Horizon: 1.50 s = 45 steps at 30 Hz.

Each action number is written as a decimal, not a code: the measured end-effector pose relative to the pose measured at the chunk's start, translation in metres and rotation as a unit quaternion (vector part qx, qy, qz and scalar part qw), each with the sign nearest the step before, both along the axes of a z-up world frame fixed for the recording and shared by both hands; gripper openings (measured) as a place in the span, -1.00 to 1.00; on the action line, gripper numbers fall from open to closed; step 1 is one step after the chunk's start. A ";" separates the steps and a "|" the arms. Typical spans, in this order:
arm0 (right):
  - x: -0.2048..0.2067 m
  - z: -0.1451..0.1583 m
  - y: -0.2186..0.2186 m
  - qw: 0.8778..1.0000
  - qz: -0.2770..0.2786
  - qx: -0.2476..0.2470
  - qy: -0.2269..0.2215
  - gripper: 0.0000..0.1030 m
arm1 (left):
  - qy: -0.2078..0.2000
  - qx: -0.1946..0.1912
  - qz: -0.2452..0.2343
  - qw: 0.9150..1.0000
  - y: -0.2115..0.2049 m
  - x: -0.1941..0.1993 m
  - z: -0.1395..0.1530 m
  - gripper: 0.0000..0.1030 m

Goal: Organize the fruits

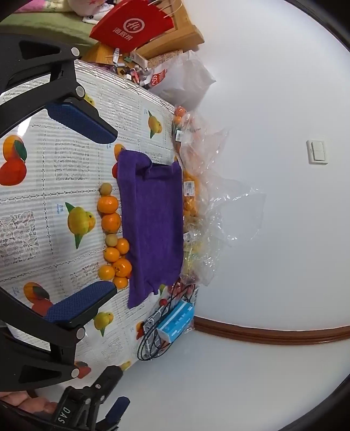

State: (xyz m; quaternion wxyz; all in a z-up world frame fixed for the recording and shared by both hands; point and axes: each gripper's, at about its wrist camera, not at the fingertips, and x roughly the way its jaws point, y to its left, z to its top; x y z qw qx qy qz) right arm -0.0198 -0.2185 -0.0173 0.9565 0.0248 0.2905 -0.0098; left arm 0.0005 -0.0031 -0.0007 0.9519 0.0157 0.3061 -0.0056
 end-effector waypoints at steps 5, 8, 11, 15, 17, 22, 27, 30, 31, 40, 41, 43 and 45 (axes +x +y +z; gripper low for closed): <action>-0.003 -0.001 -0.003 1.000 0.004 -0.005 0.000 0.99 | -0.008 -0.024 -0.004 1.000 -0.003 -0.003 0.003 0.98; 0.000 -0.001 0.001 1.000 0.001 -0.020 0.000 1.00 | -0.006 -0.028 -0.006 1.000 -0.001 -0.004 0.002 0.98; -0.001 0.003 0.005 0.999 0.000 -0.033 -0.003 0.99 | -0.006 -0.030 -0.003 1.000 0.001 -0.004 0.004 0.98; -0.002 0.001 0.004 1.000 0.000 -0.030 -0.006 0.99 | -0.004 -0.034 0.001 0.999 0.004 -0.004 0.006 0.98; -0.002 0.000 0.005 1.000 0.000 -0.029 -0.006 0.99 | -0.002 -0.037 0.001 0.999 0.005 -0.003 0.006 0.98; -0.003 -0.002 0.005 1.000 0.000 -0.027 -0.005 0.99 | -0.002 -0.036 0.001 0.999 0.005 -0.002 0.005 0.99; -0.002 -0.002 0.007 1.000 0.003 -0.026 -0.003 1.00 | -0.002 -0.040 0.001 0.999 0.007 -0.002 0.005 0.99; -0.002 -0.002 0.008 1.000 0.004 -0.029 -0.003 1.00 | -0.004 -0.039 0.001 0.999 0.008 -0.003 0.004 0.99; -0.002 -0.002 0.007 1.000 0.004 -0.029 -0.004 0.99 | -0.004 -0.040 0.001 0.999 0.008 -0.003 0.004 0.99; -0.004 -0.001 0.008 1.000 0.007 -0.027 -0.007 1.00 | -0.005 -0.039 -0.003 0.999 0.005 -0.005 0.005 0.99; -0.004 -0.001 0.008 1.000 0.007 -0.027 -0.006 0.99 | -0.006 -0.040 -0.004 0.999 0.005 -0.006 0.004 0.99; -0.004 -0.001 0.008 1.000 0.008 -0.029 -0.006 0.99 | -0.005 -0.041 -0.004 0.999 0.005 -0.006 0.005 0.99; -0.005 -0.001 0.008 0.999 0.007 -0.031 -0.006 0.99 | -0.007 -0.039 -0.004 0.999 0.005 -0.006 0.005 0.99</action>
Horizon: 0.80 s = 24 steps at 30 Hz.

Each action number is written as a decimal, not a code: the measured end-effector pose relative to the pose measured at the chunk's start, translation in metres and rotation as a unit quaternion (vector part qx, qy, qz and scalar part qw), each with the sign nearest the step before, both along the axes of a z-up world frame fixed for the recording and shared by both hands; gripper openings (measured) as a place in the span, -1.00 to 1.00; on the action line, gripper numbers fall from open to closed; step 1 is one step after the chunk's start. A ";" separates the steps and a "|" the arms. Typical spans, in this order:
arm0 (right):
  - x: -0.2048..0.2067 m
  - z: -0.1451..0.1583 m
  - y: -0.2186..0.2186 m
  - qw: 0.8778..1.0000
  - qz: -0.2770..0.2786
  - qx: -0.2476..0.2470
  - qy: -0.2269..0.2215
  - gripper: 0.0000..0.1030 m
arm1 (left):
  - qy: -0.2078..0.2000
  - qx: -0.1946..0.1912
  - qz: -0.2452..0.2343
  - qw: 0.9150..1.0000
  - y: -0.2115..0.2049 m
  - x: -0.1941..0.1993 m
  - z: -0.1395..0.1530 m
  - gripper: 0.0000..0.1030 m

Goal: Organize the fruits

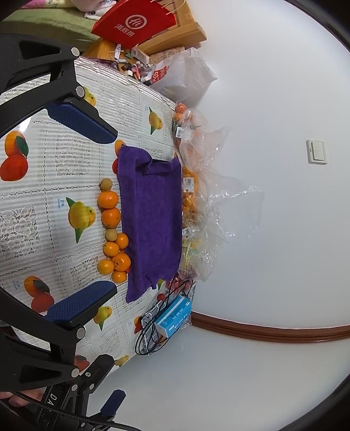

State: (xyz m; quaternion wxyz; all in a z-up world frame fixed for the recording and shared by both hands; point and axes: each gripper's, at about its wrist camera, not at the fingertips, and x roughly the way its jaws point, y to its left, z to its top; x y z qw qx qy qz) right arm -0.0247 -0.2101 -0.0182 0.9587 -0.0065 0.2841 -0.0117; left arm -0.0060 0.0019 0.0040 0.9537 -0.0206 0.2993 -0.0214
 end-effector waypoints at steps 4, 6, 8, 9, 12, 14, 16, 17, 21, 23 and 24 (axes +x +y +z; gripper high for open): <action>0.000 0.000 0.000 1.000 0.000 0.003 -0.001 0.99 | 0.001 -0.002 0.001 1.000 0.000 0.000 -0.001 0.99; 0.000 0.000 0.000 1.000 0.002 0.001 0.000 0.99 | 0.001 -0.002 0.000 1.000 0.000 0.000 -0.001 0.99; 0.000 0.000 0.001 1.000 0.001 -0.001 0.001 0.99 | 0.000 -0.001 0.000 1.000 0.000 0.000 0.000 0.99; 0.000 0.000 0.002 1.000 0.001 0.000 0.000 0.99 | 0.000 0.000 0.000 1.000 0.000 0.000 0.000 0.99; 0.000 0.001 0.002 1.000 0.003 0.000 0.000 1.00 | 0.001 -0.002 -0.001 1.000 0.000 0.000 0.000 0.99; 0.000 0.001 0.003 1.000 0.003 -0.002 0.001 0.99 | 0.001 -0.001 -0.001 1.000 0.000 -0.001 0.000 0.99; 0.000 0.000 0.002 1.000 0.004 0.000 0.000 0.99 | 0.000 -0.001 0.000 1.000 0.001 0.000 0.000 0.99; 0.000 0.000 0.003 1.000 0.004 0.001 0.000 0.99 | 0.000 -0.001 -0.001 1.000 0.001 0.001 0.000 0.99; -0.001 0.000 0.003 1.000 0.006 0.002 0.000 0.99 | 0.001 -0.002 -0.001 1.000 0.001 0.000 0.001 0.99; -0.001 0.000 0.004 1.000 0.006 0.001 0.000 1.00 | 0.001 -0.001 -0.002 1.000 0.001 0.000 0.001 0.99; -0.001 0.000 0.004 1.000 0.006 0.002 0.000 0.99 | 0.000 -0.001 -0.001 1.000 0.001 0.000 0.001 0.99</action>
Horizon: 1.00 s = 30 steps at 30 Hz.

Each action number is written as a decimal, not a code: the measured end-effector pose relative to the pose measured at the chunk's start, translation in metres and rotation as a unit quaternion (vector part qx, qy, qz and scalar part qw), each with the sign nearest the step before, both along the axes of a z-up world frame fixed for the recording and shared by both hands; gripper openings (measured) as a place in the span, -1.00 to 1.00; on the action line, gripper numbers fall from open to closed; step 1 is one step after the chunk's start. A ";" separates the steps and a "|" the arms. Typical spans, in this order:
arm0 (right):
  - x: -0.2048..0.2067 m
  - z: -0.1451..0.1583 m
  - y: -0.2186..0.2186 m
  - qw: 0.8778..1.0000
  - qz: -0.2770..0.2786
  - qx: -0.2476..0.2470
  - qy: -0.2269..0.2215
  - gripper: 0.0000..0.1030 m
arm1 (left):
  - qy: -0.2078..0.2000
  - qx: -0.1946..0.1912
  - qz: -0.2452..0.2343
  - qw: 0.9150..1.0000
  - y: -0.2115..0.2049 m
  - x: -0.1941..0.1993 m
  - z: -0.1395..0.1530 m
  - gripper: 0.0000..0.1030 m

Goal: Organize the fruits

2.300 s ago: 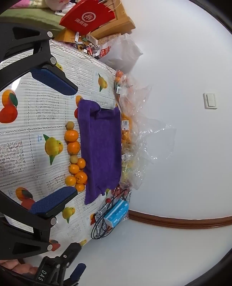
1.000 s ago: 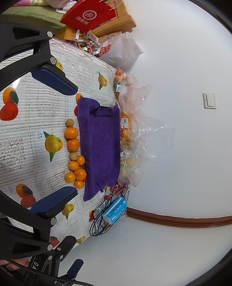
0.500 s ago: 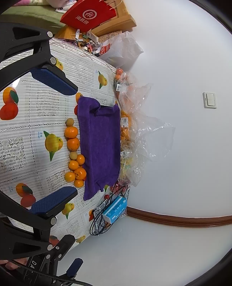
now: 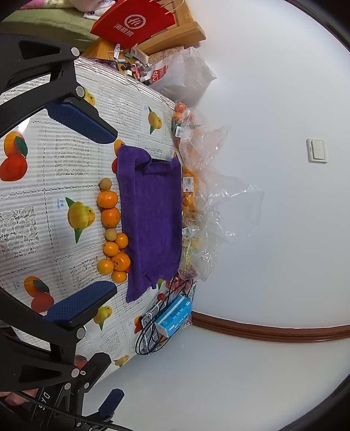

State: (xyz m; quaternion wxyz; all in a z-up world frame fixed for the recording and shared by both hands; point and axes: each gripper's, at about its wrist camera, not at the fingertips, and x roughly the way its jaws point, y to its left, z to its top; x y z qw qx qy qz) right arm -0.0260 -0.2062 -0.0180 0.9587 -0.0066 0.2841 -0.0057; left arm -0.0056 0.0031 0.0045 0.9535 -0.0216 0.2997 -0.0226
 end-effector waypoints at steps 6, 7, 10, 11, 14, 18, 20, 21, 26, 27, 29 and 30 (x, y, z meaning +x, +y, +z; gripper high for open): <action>0.000 -0.001 0.001 1.000 0.001 -0.001 0.002 1.00 | 0.001 0.000 0.000 1.000 -0.001 0.001 0.000 0.99; 0.001 -0.001 0.001 1.000 0.000 -0.002 0.002 1.00 | 0.001 0.001 0.001 1.000 0.000 0.000 0.000 0.99; 0.000 -0.001 0.001 1.000 -0.001 0.003 0.001 0.99 | 0.001 0.002 0.001 1.000 0.000 0.001 -0.001 0.99; 0.000 -0.001 0.001 1.000 -0.001 0.004 0.001 0.99 | 0.002 0.001 0.001 1.000 0.000 0.001 -0.001 0.99; -0.001 -0.002 0.001 1.000 -0.001 0.002 0.002 1.00 | 0.003 0.001 0.000 1.000 0.000 0.003 -0.002 0.99; -0.001 -0.002 0.000 1.000 -0.002 0.002 0.002 0.99 | 0.005 0.000 0.000 1.000 0.000 0.004 -0.003 0.99; -0.001 -0.002 0.001 1.000 -0.001 0.001 0.003 0.99 | 0.007 0.000 0.000 1.000 0.000 0.004 -0.004 0.99; -0.001 -0.002 0.001 1.000 -0.002 0.000 0.004 0.99 | 0.007 0.001 0.000 1.000 -0.001 0.004 -0.004 0.99; 0.001 -0.002 0.000 1.000 -0.003 0.006 0.004 0.99 | 0.010 0.008 0.008 1.000 0.001 0.006 -0.006 0.99; 0.002 -0.002 0.000 1.000 -0.003 0.006 0.005 0.99 | 0.012 0.008 0.009 1.000 0.001 0.006 -0.006 0.99; 0.003 -0.003 0.001 1.000 -0.003 0.004 0.007 0.99 | 0.013 0.011 0.012 1.000 0.002 0.007 -0.007 0.99; 0.003 -0.003 0.001 1.000 -0.004 0.003 0.007 0.99 | 0.012 0.014 0.014 1.000 0.002 0.007 -0.007 0.99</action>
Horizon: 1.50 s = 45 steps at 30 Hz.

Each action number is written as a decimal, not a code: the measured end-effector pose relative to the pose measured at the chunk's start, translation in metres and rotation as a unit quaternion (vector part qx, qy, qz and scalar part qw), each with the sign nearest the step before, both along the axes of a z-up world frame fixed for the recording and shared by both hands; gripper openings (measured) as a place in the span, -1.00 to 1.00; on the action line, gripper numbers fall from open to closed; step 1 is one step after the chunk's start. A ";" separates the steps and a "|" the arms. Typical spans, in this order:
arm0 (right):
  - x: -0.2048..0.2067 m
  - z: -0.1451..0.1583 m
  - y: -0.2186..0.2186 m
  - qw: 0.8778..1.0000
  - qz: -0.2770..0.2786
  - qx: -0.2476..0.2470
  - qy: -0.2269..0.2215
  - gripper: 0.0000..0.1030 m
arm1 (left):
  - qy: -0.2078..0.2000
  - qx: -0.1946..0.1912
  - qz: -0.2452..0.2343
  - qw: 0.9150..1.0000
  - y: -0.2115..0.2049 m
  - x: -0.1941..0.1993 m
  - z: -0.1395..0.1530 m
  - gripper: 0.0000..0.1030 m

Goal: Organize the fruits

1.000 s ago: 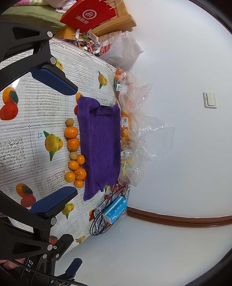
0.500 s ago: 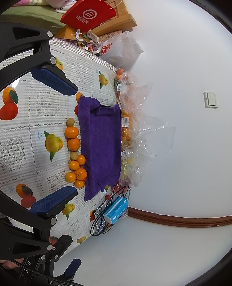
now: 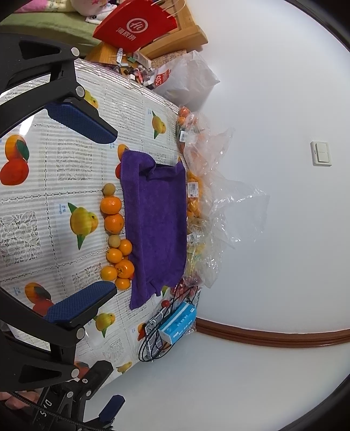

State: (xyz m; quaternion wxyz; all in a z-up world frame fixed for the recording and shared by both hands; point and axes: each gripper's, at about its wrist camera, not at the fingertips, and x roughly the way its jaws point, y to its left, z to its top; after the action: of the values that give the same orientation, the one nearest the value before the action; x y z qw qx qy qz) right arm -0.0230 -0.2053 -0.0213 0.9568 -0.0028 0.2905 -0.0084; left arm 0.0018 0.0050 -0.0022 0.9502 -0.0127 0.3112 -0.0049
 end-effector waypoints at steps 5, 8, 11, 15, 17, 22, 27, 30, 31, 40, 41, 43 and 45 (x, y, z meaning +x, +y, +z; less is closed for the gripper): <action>0.004 -0.002 -0.001 1.000 0.000 0.003 -0.002 0.99 | 0.005 0.014 0.011 1.000 0.000 0.004 -0.002 1.00; 0.010 -0.005 0.000 1.000 0.003 0.000 0.002 0.99 | 0.010 0.017 0.008 1.000 0.001 0.008 -0.004 1.00; 0.017 -0.008 0.000 1.000 0.003 -0.002 0.000 1.00 | 0.009 0.015 0.000 1.000 0.002 0.011 -0.009 1.00; 0.031 -0.018 0.001 1.000 0.003 -0.014 0.014 1.00 | 0.030 0.000 -0.005 1.000 0.008 0.023 -0.022 0.99; 0.038 -0.025 0.001 0.999 -0.002 -0.026 0.022 1.00 | 0.039 -0.003 -0.004 0.999 0.011 0.031 -0.029 0.98; 0.055 -0.044 -0.002 0.999 -0.002 -0.028 0.038 0.99 | 0.061 0.010 0.014 0.998 0.016 0.045 -0.051 0.98; 0.071 -0.062 -0.003 0.999 0.009 -0.020 0.045 0.92 | 0.079 0.010 0.024 0.997 0.028 0.062 -0.076 0.92; 0.083 -0.073 -0.003 0.998 0.009 -0.015 0.058 0.80 | 0.082 0.008 0.022 0.996 0.034 0.069 -0.086 0.86; 0.088 -0.078 -0.003 0.998 0.011 -0.014 0.064 0.79 | 0.084 0.007 0.021 0.996 0.037 0.072 -0.090 0.86; 0.128 -0.104 -0.005 0.995 0.015 0.013 0.093 0.45 | 0.119 -0.006 0.020 0.993 0.055 0.106 -0.122 0.82; 0.133 -0.106 -0.006 0.995 0.016 0.017 0.093 0.42 | 0.121 -0.004 0.021 0.992 0.057 0.109 -0.126 0.75; 0.141 -0.110 -0.006 0.995 0.015 0.022 0.095 0.33 | 0.126 -0.003 0.022 0.992 0.059 0.113 -0.134 0.66; 0.148 -0.114 -0.006 0.994 0.018 0.026 0.100 0.16 | 0.134 -0.008 0.025 0.991 0.063 0.119 -0.140 0.62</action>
State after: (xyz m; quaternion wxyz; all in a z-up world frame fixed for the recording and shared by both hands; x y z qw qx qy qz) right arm 0.1254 -0.2116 -0.1357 0.9226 0.0157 0.3849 0.0171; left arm 0.1204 0.0679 -0.1426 0.8998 -0.0285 0.4351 0.0180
